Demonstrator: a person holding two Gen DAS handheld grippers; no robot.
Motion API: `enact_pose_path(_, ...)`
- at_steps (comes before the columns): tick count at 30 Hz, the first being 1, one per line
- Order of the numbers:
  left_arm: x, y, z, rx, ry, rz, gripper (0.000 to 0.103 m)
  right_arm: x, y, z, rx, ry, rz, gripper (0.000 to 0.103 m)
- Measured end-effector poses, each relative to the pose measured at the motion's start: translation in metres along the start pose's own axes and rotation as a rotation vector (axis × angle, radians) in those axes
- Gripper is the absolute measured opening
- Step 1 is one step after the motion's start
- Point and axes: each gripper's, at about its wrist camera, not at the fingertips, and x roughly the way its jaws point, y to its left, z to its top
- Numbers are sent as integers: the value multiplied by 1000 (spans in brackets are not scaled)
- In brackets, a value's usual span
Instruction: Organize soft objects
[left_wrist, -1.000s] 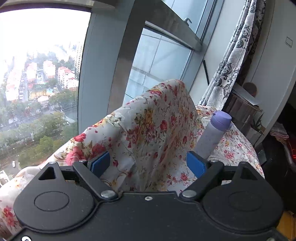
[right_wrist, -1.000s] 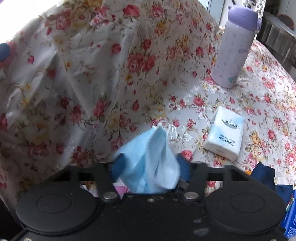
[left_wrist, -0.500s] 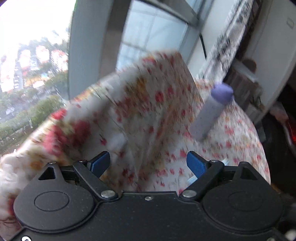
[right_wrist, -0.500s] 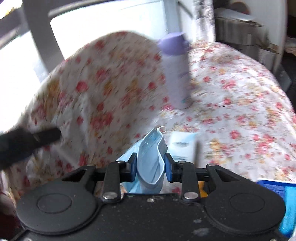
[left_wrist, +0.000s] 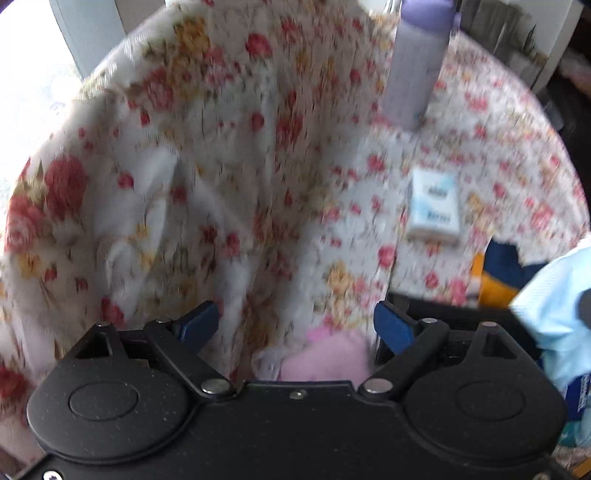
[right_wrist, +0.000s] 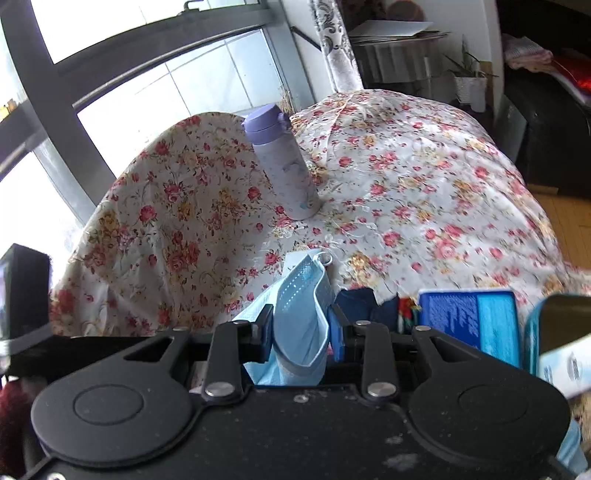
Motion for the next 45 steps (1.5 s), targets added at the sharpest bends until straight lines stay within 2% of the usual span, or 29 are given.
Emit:
enact_pose_path(4, 4, -5, -3, 22, 61, 42, 88, -15, -9, -10, 27, -6, 27, 30)
enact_pose_path(14, 14, -17, -6, 26, 164, -8, 88, -34, -26, -20, 87, -19, 62, 30)
enact_pose_path(19, 21, -19, -4, 31, 194, 8, 88, -37, -27, -23, 94, -22, 71, 30)
enact_pose_path(24, 42, -20, -5, 8, 293, -18, 88, -36, -27, -25, 102, -15, 77, 30)
enact_pose_path(33, 77, -23, -8, -22, 410, 39, 88, -36, -30, -26, 109, -10, 82, 30)
enact_pose_path(35, 76, -23, -9, -21, 403, 33, 87, -37, -30, -27, 110, -8, 84, 30)
enact_pose_path(37, 72, -22, -9, -21, 374, 37, 68, -37, -30, -28, 109, -7, 82, 30)
enact_pose_path(40, 63, -15, -10, -60, 346, 0, 62, -40, -31, -30, 115, -8, 79, 30)
enact_pose_path(43, 50, -4, -10, -123, 311, -58, 60, -45, -32, -32, 117, -11, 77, 30)
enact_pose_path(45, 36, 0, -14, -149, 260, -67, 60, -49, -33, -34, 115, -12, 75, 30)
